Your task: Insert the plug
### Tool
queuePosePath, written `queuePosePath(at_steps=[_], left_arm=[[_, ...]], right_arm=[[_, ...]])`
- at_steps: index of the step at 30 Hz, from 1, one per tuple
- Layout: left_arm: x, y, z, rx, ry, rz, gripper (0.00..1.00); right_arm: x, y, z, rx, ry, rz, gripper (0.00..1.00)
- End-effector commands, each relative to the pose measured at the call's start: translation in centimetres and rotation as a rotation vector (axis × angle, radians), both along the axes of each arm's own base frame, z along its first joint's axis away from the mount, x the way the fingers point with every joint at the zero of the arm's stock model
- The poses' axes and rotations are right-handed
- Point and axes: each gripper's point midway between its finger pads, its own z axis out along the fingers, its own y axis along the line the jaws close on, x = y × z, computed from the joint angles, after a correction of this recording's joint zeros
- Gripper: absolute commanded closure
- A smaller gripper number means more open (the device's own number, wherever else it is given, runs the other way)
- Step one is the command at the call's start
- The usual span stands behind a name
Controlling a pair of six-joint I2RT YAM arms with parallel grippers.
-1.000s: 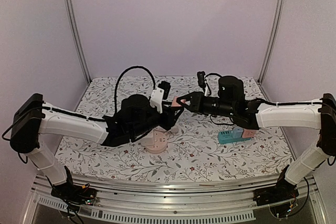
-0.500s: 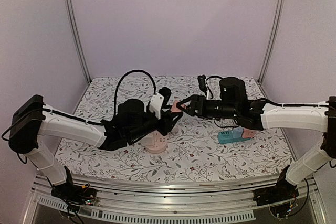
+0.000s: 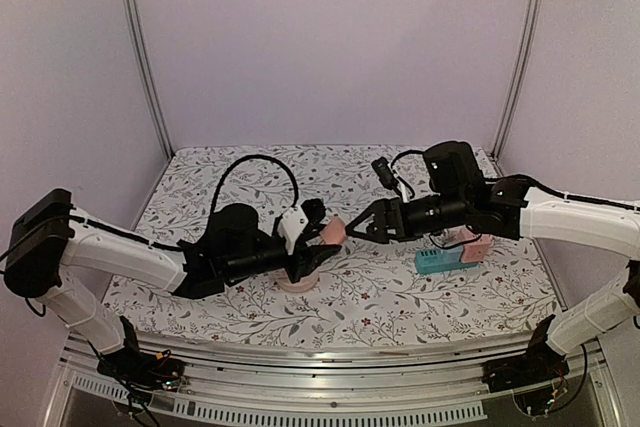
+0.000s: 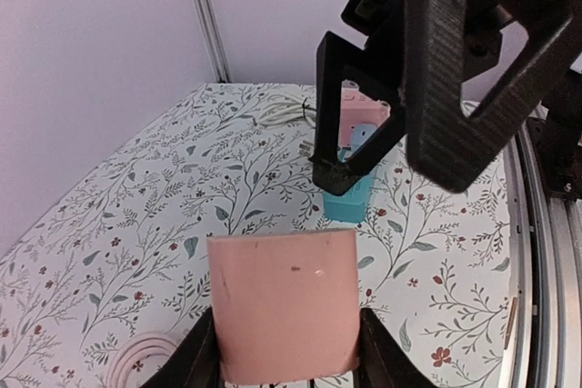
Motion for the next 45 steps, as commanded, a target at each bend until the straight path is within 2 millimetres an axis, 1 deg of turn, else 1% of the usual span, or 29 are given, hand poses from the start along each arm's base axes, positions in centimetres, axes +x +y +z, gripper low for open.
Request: queuePosePath(at_steps=[1, 4, 7, 10, 12, 15, 17, 20, 26, 31, 35, 39, 43, 45], left_arm=[[-1.6, -0.7, 1.1, 0.003, -0.097, -0.091, 1.00], [-2.6, -0.6, 0.8, -0.004, -0.164, -0.118, 1.00], [-4.0, -0.9, -0.6, 0.025, -0.207, -0.172, 1.00], [-5.2, -1.2, -1.7, 0.037, -0.305, -0.191, 1.00], [-5.5, -1.1, -2.0, 0.037, -0.347, -0.186, 1.00], [-5.5, -1.1, -2.2, 0.036, -0.362, -0.174, 1.00], [-5.6, -1.1, -2.4, 0.038, -0.358, -0.178, 1.00], [-5.9, -1.0, -2.2, 0.024, -0.355, -0.192, 1.00], [-6.3, -0.9, -2.2, 0.025, -0.347, -0.206, 1.00], [-6.4, -0.7, -2.0, 0.020, -0.338, -0.203, 1.00], [-6.0, -0.2, -1.6, 0.013, -0.330, -0.172, 1.00], [-5.8, -0.2, -1.4, 0.010, -0.328, -0.160, 1.00], [-5.7, -0.4, -1.5, 0.009, -0.322, -0.157, 1.00], [-5.2, -0.2, -1.6, 0.014, -0.322, -0.126, 1.00]], right_arm=[[-0.9, -0.7, -0.4, -0.056, 0.038, 0.022, 0.20], [-1.3, -1.0, -1.1, -0.087, 0.061, 0.025, 0.20], [-1.9, -1.3, -1.5, -0.109, 0.084, 0.026, 0.21], [-2.6, -1.4, -1.2, -0.121, 0.088, 0.023, 0.22], [-3.0, -1.3, -1.0, -0.135, 0.087, 0.028, 0.22], [-3.7, -1.0, -1.0, -0.159, 0.080, 0.050, 0.22], [-3.8, -0.7, -1.1, -0.169, 0.073, 0.060, 0.23], [-3.8, -0.2, -1.4, -0.180, 0.069, 0.076, 0.25], [-4.1, 1.4, -1.5, -0.193, 0.060, 0.123, 0.27], [-4.4, 2.7, -2.4, -0.220, 0.067, 0.146, 0.30], [-3.9, 2.4, -3.4, -0.261, 0.066, 0.113, 0.32], [-3.7, 2.3, -4.0, -0.278, 0.067, 0.093, 0.34], [-4.0, 2.9, -4.5, -0.280, 0.072, 0.111, 0.37], [-4.1, 3.3, -4.6, -0.275, 0.070, 0.122, 0.39]])
